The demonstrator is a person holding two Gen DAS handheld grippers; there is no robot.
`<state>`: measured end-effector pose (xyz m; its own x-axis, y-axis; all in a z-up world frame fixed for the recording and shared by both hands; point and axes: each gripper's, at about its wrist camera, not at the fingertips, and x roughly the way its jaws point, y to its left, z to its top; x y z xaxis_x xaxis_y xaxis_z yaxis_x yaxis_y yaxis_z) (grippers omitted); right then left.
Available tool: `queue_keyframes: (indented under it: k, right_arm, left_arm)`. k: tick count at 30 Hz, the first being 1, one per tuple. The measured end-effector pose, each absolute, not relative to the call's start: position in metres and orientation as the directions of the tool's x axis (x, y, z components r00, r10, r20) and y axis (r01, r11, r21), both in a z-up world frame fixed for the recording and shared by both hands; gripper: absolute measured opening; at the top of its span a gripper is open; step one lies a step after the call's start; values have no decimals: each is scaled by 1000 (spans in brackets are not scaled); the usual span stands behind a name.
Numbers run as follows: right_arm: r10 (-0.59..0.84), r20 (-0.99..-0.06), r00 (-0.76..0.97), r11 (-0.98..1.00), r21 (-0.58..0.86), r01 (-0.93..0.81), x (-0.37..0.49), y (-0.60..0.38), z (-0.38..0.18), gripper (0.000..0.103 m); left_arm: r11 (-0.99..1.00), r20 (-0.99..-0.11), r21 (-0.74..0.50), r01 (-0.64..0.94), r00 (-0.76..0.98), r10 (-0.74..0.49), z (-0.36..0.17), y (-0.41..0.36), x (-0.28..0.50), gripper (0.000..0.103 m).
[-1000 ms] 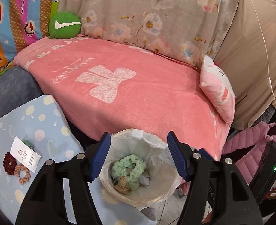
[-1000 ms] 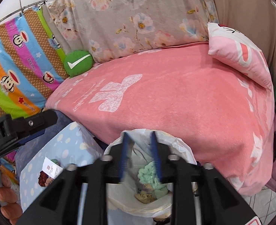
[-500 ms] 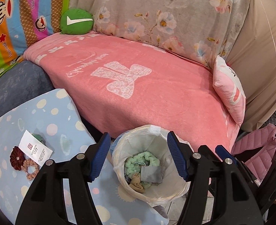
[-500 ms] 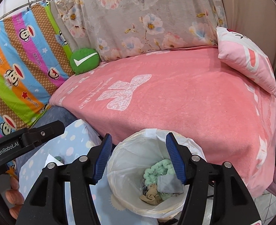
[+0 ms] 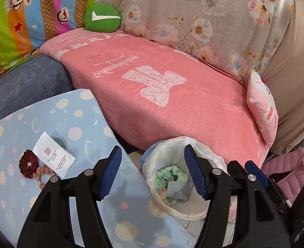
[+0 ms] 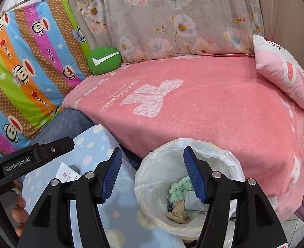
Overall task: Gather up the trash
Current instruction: 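Move both grippers back over the scrunchies and white sachet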
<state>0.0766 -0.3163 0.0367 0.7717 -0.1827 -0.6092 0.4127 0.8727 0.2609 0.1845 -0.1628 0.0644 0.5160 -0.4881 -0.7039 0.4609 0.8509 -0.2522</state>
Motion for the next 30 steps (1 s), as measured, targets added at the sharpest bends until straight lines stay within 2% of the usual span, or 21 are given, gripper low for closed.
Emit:
queue_keyframes:
  k: [5, 9, 22, 30]
  right_arm:
    - [-155, -611, 776, 886, 261, 383, 86, -297, 37, 63]
    - [-133, -617, 776, 902, 250, 353, 97, -277, 36, 64]
    - [-55, -648, 760, 944, 214, 251, 136, -204, 23, 70]
    - [-4, -687, 727, 958, 205, 199, 163, -157, -3, 77]
  left_arm:
    - [870, -709, -260, 419, 529, -466, 58, -137, 194, 61]
    - [888, -708, -260, 379, 551, -442, 54, -114, 199, 67]
    - [933, -724, -268, 240, 589, -359, 32, -28, 225, 67]
    - [970, -769, -205, 131, 592, -243, 0, 29, 244, 72]
